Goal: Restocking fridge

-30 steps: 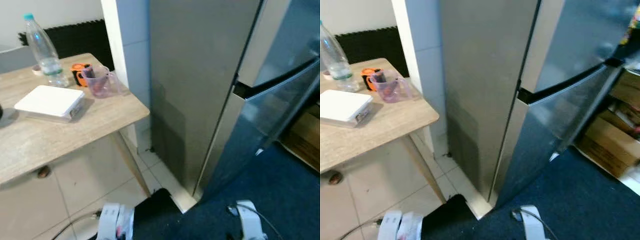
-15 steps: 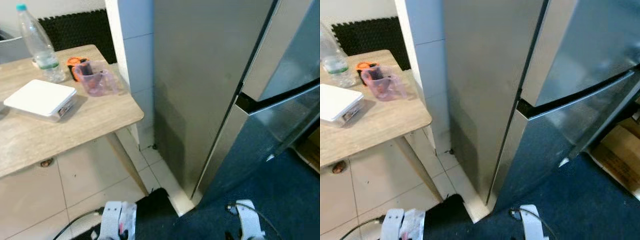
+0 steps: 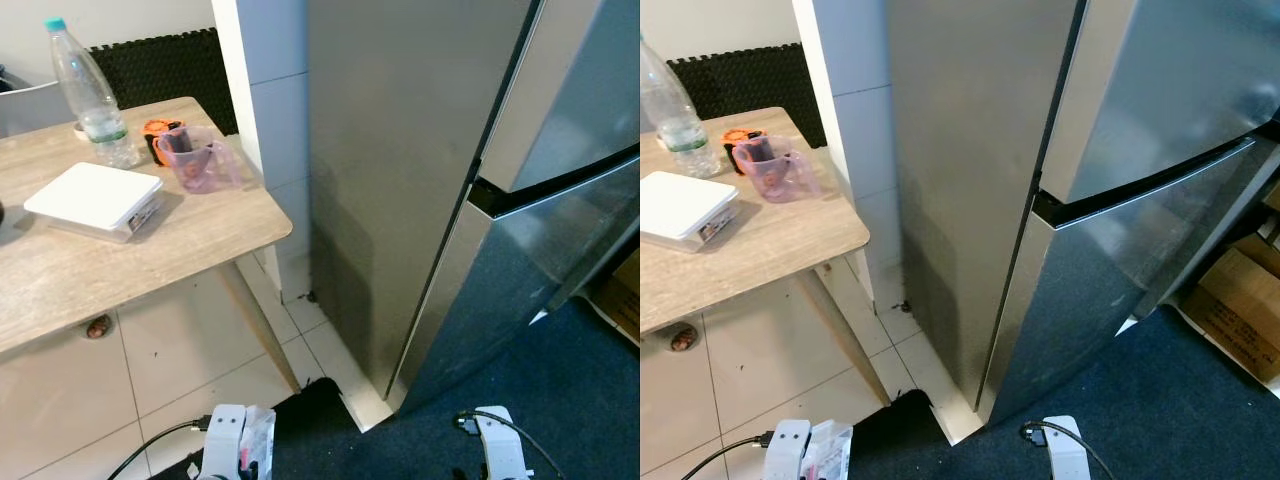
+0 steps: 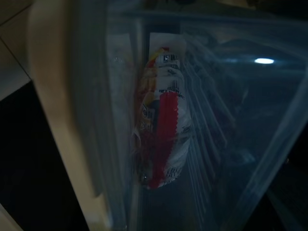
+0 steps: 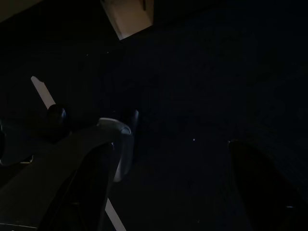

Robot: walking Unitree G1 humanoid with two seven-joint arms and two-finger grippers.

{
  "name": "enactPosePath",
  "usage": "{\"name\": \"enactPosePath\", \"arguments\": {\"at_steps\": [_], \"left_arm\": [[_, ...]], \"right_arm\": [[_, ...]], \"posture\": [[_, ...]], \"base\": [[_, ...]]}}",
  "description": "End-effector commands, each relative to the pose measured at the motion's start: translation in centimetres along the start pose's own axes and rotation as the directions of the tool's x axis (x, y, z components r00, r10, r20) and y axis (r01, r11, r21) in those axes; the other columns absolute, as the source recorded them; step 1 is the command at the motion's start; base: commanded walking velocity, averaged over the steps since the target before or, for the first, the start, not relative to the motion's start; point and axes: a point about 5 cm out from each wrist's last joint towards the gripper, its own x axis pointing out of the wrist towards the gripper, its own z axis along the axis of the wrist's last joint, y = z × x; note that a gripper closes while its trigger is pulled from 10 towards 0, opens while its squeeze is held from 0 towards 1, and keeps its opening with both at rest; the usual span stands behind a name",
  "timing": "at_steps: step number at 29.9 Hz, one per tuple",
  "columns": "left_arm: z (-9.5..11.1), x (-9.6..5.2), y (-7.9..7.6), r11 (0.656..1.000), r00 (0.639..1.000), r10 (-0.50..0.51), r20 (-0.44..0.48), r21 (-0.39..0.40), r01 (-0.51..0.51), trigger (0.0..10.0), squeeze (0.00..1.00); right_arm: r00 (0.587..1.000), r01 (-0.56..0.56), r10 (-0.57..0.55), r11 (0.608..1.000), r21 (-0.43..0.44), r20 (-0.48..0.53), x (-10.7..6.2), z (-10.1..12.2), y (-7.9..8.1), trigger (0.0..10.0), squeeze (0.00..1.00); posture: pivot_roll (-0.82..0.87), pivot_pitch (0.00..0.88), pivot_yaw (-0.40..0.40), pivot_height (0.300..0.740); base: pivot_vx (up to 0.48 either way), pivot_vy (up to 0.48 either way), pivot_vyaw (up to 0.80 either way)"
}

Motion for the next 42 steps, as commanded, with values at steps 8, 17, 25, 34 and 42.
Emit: {"name": "enactPosePath", "arguments": {"at_steps": [8,17,25,34,42], "left_arm": [[-0.7,0.0,-0.6,1.0,0.999,-0.026,-0.025,0.004,0.027,10.0,0.0],[-0.8,0.0,-0.7,1.0,0.999,-0.03,-0.024,-0.005,0.03,10.0,0.0],[-0.9,0.0,-0.9,0.999,0.999,-0.032,-0.021,-0.03,0.032,10.0,0.0],[-0.8,0.0,-1.0,0.999,0.999,-0.036,-0.02,-0.031,0.035,10.0,0.0],[-0.9,0.1,-1.1,0.999,0.999,-0.041,-0.022,-0.031,0.04,10.0,0.0]], "right_arm": [[1.0,0.0,0.0,1.0,-0.02,-0.017,-0.1,-0.4,-0.2,10.0,0.0],[1.0,-0.008,0.007,0.999,-0.041,-0.018,-0.1,-0.4,-0.2,10.0,0.0],[0.998,-0.064,0.065,0.992,-0.112,0.011,0.0,0.7,0.0,10.0,0.0],[0.995,-0.082,0.087,0.989,-0.123,0.037,0.1,1.6,0.1,10.0,0.0],[0.997,-0.064,0.07,0.988,-0.137,0.038,0.1,1.7,-0.1,10.0,0.0]], "posture": [[-0.05,0.027,-0.006,0.74],[-0.06,0.034,-0.007,0.74],[-0.06,0.036,-0.01,0.74],[-0.06,0.036,-0.01,0.74],[-0.06,0.037,-0.01,0.74]], "base": [[0.0,-0.48,0.0],[0.0,-0.427,0.0],[0.0,0.0,0.48],[0.0,0.0,0.78],[0.0,0.0,0.55]]}}
